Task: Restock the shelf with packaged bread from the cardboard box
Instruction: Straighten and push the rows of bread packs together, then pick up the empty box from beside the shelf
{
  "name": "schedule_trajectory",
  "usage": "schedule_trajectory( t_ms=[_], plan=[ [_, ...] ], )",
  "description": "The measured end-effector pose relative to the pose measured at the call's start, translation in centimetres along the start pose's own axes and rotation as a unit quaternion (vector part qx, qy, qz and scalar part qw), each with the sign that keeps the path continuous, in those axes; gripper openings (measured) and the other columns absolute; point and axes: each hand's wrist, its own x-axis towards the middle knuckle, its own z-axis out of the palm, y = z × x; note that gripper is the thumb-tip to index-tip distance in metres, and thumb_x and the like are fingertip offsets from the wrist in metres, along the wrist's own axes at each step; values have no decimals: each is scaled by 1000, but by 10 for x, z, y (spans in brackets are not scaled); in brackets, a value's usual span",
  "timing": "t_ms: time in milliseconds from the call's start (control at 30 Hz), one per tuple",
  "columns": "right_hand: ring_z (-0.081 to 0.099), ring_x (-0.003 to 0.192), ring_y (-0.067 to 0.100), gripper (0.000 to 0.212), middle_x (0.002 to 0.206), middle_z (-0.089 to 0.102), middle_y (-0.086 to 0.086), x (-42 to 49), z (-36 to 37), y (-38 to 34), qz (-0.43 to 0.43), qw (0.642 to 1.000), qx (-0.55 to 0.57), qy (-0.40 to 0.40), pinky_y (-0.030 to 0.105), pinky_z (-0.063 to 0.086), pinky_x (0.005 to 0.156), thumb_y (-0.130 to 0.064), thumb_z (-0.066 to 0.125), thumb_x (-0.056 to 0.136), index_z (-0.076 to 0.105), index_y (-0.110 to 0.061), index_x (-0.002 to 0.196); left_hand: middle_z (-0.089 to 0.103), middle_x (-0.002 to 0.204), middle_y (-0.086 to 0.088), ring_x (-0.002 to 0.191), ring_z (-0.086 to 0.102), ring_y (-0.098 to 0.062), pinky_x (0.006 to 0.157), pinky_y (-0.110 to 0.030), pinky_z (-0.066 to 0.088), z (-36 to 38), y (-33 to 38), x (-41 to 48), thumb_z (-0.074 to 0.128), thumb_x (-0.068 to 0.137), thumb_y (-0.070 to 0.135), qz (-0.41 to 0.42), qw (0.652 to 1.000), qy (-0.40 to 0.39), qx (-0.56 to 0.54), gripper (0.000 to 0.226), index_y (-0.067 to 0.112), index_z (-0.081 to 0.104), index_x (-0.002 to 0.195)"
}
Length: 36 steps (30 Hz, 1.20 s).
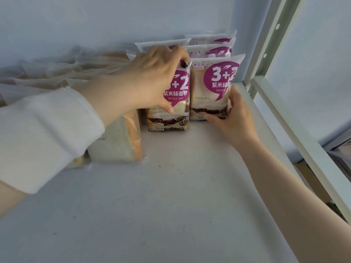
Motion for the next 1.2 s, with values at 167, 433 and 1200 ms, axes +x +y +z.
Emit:
schedule_trajectory(
  t_ms=[167,433,1200],
  plan=[
    [55,106,21,60,117,61,5,3,5,1,-14,999,-16,41,11,33,73,-22,75,75,47,-10,127,49,119,-22,110,44,-35,90,-44,39,7,0,0,85,55,31,-25,998,21,60,90,10,32,124],
    [28,136,31,87,144,35,11,0,7,-6,0,997,-66,-34,44,28,112,-28,67,81,12,-12,146,40,122,-27,112,40,-41,93,-50,39,9,8,-4,85,58,26,-27,994,52,97,91,5,31,128],
    [20,139,34,57,144,35,14,-349,-89,-57,157,869,-468,20,49,18,114,-40,50,91,32,-11,137,48,131,-16,122,42,-33,104,-44,27,-25,210,-199,47,91,40,239,963,-48,116,51,9,38,130]
  ],
)
